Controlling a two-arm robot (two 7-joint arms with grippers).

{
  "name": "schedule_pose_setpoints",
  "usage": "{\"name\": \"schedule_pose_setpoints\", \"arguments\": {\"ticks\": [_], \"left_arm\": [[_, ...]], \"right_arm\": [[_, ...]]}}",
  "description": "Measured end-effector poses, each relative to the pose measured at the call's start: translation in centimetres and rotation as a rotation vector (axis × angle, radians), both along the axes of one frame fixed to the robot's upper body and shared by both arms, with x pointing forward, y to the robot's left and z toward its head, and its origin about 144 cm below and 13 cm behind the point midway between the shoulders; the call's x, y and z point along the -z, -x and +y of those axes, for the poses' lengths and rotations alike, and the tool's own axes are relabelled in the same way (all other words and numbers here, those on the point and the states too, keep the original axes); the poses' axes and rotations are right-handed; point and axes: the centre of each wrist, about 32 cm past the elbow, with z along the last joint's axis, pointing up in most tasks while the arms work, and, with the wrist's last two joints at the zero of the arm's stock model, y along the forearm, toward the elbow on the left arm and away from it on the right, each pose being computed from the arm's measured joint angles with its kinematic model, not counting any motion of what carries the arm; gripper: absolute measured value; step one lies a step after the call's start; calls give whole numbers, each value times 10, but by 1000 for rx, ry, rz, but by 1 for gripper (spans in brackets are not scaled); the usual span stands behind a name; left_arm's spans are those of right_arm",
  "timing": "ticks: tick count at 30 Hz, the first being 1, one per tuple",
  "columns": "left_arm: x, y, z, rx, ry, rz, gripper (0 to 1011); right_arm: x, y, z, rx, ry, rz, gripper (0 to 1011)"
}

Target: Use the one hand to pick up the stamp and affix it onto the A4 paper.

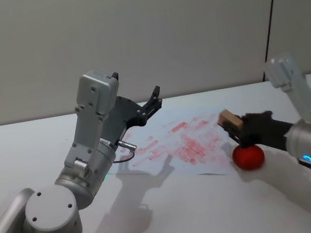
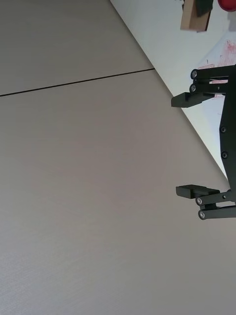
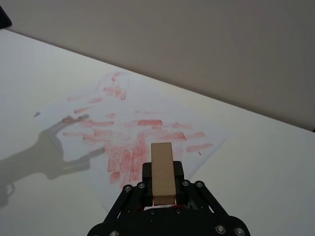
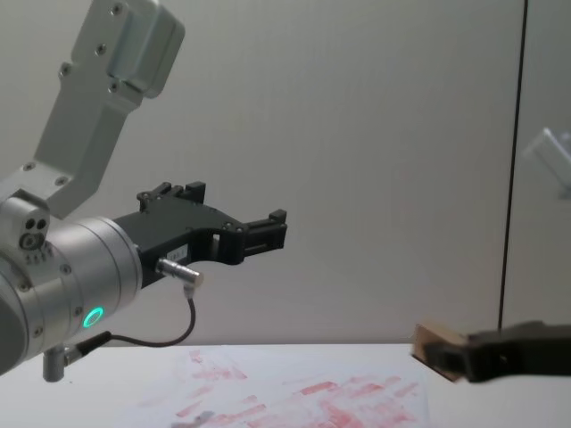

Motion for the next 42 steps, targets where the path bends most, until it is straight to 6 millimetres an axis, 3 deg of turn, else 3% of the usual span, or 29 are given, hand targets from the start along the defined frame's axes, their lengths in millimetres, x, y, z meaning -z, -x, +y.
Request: {"name": "schedule_pose_setpoints", "arguments": {"ticks": [9,17,42], "left_arm": [[0,0,0,0,0,0,1001],[0,0,0,0,0,0,1001],[0,0,0,0,0,0,1001]], "right_arm": [[7,11,-22,12,59,43,221],[12,13,-28,4,95,67,221],[28,2,-16,-25,139,81,244]]}}
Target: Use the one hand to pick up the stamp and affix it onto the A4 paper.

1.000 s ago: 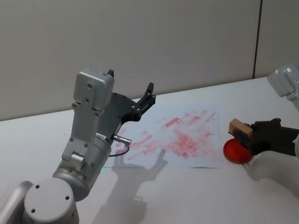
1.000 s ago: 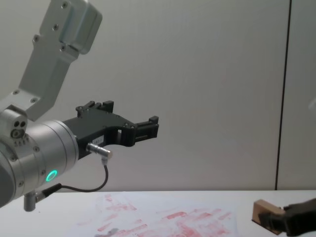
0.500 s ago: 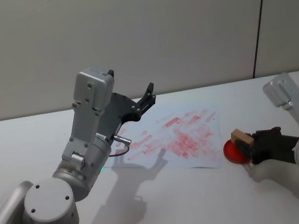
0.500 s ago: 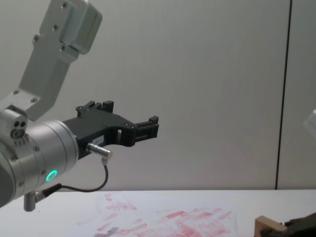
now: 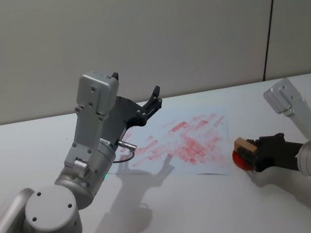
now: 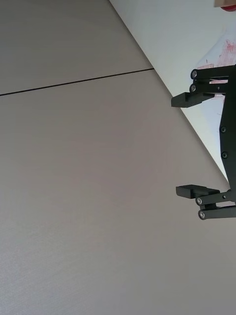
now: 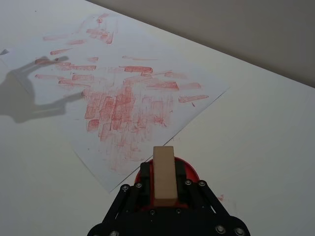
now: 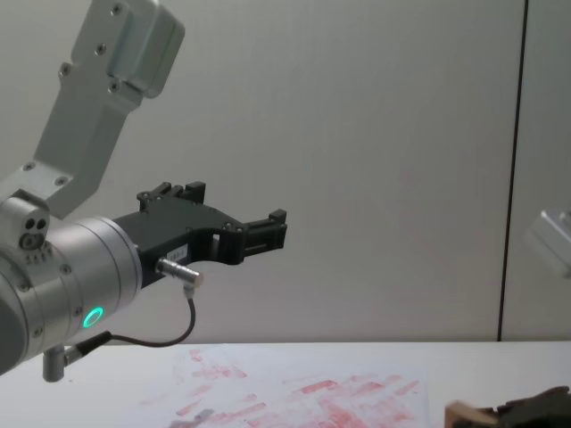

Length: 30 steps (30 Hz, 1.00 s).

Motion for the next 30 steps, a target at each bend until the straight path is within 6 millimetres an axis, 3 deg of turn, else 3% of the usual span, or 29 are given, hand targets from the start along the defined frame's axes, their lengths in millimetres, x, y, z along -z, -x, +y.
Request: {"name": "schedule_pose_setpoints", "arguments": {"ticks": [8,15,18,25,30], "left_arm": [[0,0,0,0,0,0,1001],[0,0,0,0,0,0,1001],[0,0,0,0,0,0,1002],[0,0,0,0,0,0,1001],[0,0,0,0,0,0,1002]], "right_arm": [[1,-2,3,-4,2,-1,523],[2,-3,4,-6,3,-2,705],[2,-3,4,-6,3,-2,838],[3,-4,4,-7,4,-2,998],[3,-4,5,-7,4,-2,1002]]}}
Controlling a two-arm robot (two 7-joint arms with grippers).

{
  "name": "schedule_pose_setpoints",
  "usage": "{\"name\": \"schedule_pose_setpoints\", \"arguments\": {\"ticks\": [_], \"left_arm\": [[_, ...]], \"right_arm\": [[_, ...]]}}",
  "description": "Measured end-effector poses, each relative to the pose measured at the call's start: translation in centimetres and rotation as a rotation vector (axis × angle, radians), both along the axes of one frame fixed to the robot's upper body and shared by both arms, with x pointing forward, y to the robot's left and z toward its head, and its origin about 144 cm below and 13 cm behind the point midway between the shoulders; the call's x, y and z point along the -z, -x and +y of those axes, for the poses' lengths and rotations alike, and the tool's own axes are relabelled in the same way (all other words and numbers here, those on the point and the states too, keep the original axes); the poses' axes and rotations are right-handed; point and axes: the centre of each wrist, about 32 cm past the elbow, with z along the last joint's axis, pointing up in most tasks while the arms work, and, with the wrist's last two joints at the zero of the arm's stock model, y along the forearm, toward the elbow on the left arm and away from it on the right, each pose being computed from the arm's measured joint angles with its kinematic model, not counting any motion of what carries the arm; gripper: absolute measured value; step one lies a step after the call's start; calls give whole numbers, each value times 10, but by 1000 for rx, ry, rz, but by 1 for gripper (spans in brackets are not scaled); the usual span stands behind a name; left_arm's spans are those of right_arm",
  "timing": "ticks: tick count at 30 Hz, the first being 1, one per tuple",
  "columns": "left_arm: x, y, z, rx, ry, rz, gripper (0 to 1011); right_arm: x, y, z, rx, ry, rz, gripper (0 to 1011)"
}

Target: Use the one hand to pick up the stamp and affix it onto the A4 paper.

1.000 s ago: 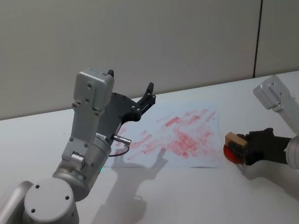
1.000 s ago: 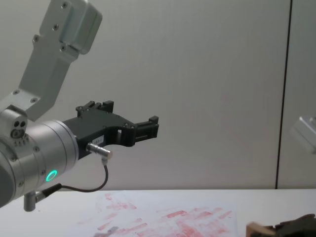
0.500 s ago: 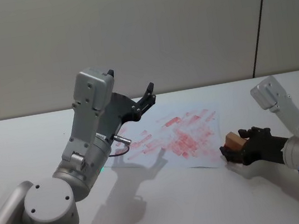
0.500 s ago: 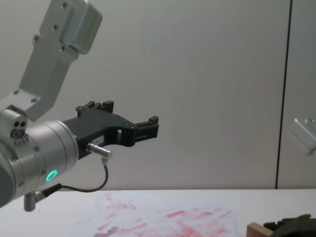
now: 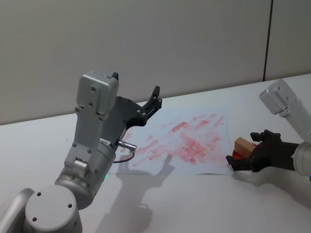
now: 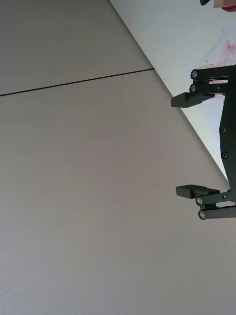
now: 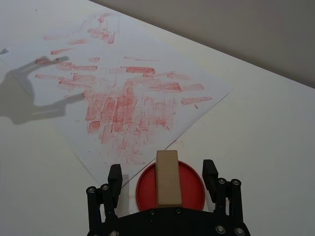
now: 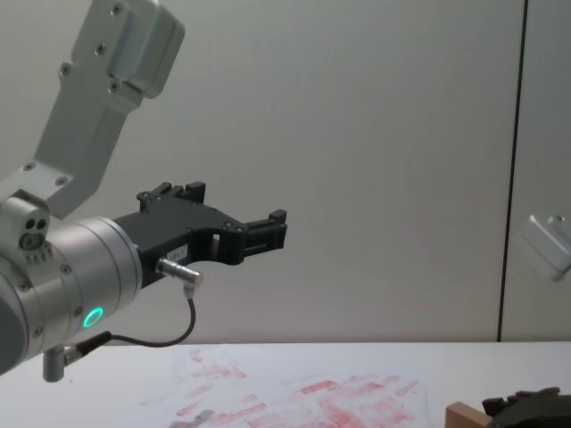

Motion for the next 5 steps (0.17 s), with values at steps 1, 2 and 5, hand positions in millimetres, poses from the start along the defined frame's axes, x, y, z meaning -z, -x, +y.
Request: {"name": "schedule_pose_setpoints", "arguments": {"ticks": [1,2,5], "left_arm": [[0,0,0,0,0,0,1002],[0,0,0,0,0,0,1001],[0,0,0,0,0,0,1001]], "right_arm": [[0,0,0,0,0,0,1003],[0,0,0,0,0,0,1004],[0,0,0,0,0,0,1003]]}}
